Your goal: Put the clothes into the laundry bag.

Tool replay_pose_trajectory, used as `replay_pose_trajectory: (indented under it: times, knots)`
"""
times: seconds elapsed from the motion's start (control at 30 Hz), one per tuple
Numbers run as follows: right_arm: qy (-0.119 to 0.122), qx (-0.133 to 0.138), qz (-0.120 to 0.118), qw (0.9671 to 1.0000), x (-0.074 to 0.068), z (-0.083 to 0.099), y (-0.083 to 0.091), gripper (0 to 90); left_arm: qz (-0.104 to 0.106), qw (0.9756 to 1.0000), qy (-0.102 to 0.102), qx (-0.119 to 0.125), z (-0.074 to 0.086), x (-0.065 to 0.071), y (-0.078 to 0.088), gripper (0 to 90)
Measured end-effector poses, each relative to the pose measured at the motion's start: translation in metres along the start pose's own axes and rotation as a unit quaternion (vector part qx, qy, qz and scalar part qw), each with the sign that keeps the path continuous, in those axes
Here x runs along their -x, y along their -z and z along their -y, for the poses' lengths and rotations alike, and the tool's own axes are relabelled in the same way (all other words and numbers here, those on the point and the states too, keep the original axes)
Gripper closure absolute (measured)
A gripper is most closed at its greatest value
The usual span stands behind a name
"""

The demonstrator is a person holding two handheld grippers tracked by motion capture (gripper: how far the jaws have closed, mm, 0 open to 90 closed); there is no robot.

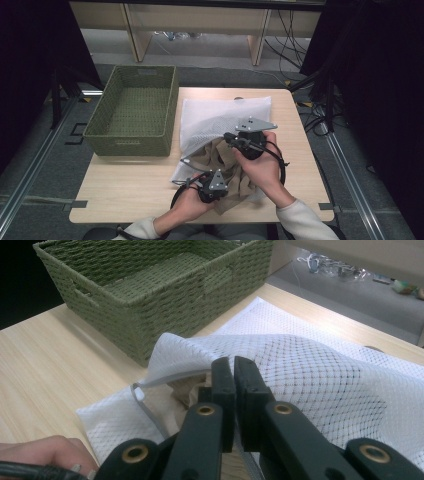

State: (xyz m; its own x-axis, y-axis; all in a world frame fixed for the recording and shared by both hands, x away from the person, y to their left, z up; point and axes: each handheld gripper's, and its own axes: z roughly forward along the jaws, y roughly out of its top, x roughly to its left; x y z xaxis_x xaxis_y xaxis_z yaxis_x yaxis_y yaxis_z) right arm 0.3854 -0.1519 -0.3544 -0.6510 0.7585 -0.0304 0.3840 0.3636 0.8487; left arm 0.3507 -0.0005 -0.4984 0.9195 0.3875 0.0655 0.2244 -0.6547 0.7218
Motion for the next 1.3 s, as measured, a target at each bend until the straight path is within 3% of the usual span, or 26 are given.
replay_pose_trajectory:
  times: [0.17,0.27,0.33,0.37,0.4,0.43,0.47,0.5,0.57,0.63,0.7,0.73,0.83,0.9,0.93,0.97,1.0,1.07,1.1,1.2,1.3]
  knots:
    - [0.009,0.000,-0.002,1.0000,0.000,-0.001,0.001,89.1,-0.018,0.9982,0.013,0.055,-0.016,-0.002,0.016,89.7]
    - [0.005,0.000,-0.002,1.0000,0.000,-0.002,0.003,89.1,-0.029,0.9943,0.038,0.095,-0.026,-0.008,0.023,90.0]
    - [0.001,0.002,0.000,1.0000,-0.001,-0.002,0.004,89.1,-0.051,0.9919,0.043,0.109,-0.033,-0.019,0.030,90.0]
    - [-0.001,0.004,-0.002,1.0000,-0.002,-0.003,0.005,89.1,-0.058,0.9884,0.075,0.119,-0.036,-0.020,0.033,90.0]
    - [-0.001,0.004,-0.002,1.0000,-0.002,-0.003,0.005,89.1,-0.058,0.9884,0.075,0.119,-0.036,-0.020,0.033,90.0]
    - [0.007,0.007,-0.003,0.9999,-0.002,-0.004,0.006,89.1,-0.077,0.9866,0.051,0.134,-0.044,-0.031,0.039,90.0]
    - [0.007,0.016,0.003,0.9998,-0.004,-0.006,0.009,89.1,-0.089,0.9852,0.044,0.140,-0.047,-0.034,0.043,90.0]
    - [0.005,0.018,-0.003,0.9998,-0.004,-0.006,0.010,89.1,-0.104,0.9810,0.050,0.156,-0.053,-0.041,0.049,90.0]
    - [0.011,0.023,-0.005,0.9997,-0.004,-0.008,0.012,89.1,-0.119,0.9783,0.050,0.162,-0.058,-0.049,0.056,90.0]
    - [0.005,0.028,0.002,0.9996,-0.005,-0.009,0.014,89.1,-0.134,0.9739,0.057,0.174,-0.064,-0.058,0.061,90.0]
    - [0.006,0.031,0.001,0.9995,-0.005,-0.010,0.016,89.1,-0.143,0.9726,0.054,0.175,-0.066,-0.062,0.064,90.0]
    - [-0.001,0.035,0.003,0.9994,-0.006,-0.011,0.019,89.1,-0.157,0.9692,0.057,0.181,-0.070,-0.066,0.069,90.0]
    - [0.011,0.049,0.001,0.9987,-0.008,-0.014,0.022,89.2,-0.174,0.9643,0.049,0.193,-0.077,-0.069,0.078,90.0]
    - [0.007,0.058,0.006,0.9983,-0.011,-0.016,0.026,89.1,-0.186,0.9611,0.047,0.199,-0.083,-0.071,0.082,90.0]
    - [0.013,0.062,0.013,0.9979,-0.011,-0.016,0.028,89.1,-0.190,0.9608,0.044,0.197,-0.084,-0.071,0.082,90.0]
    - [0.010,0.063,0.004,0.9979,-0.011,-0.016,0.027,89.1,-0.196,0.9611,0.039,0.191,-0.085,-0.072,0.081,90.0]
    - [-0.002,0.060,0.010,0.9982,-0.012,-0.015,0.027,89.1,-0.202,0.9608,0.034,0.187,-0.085,-0.074,0.077,90.0]
    - [-0.002,0.055,0.013,0.9984,-0.009,-0.013,0.024,89.1,-0.205,0.9629,0.033,0.173,-0.082,-0.076,0.064,90.0]
    - [0.010,0.051,0.014,0.9985,-0.006,-0.012,0.021,89.1,-0.211,0.9631,0.027,0.164,-0.079,-0.076,0.057,89.9]
    - [-0.001,0.034,0.014,0.9993,0.000,-0.007,0.014,89.1,-0.205,0.9669,0.029,0.150,-0.070,-0.076,0.039,89.6]
    - [-0.008,0.025,0.020,0.9995,0.004,-0.003,0.009,89.1,-0.202,0.9682,0.028,0.144,-0.066,-0.075,0.034,88.3]
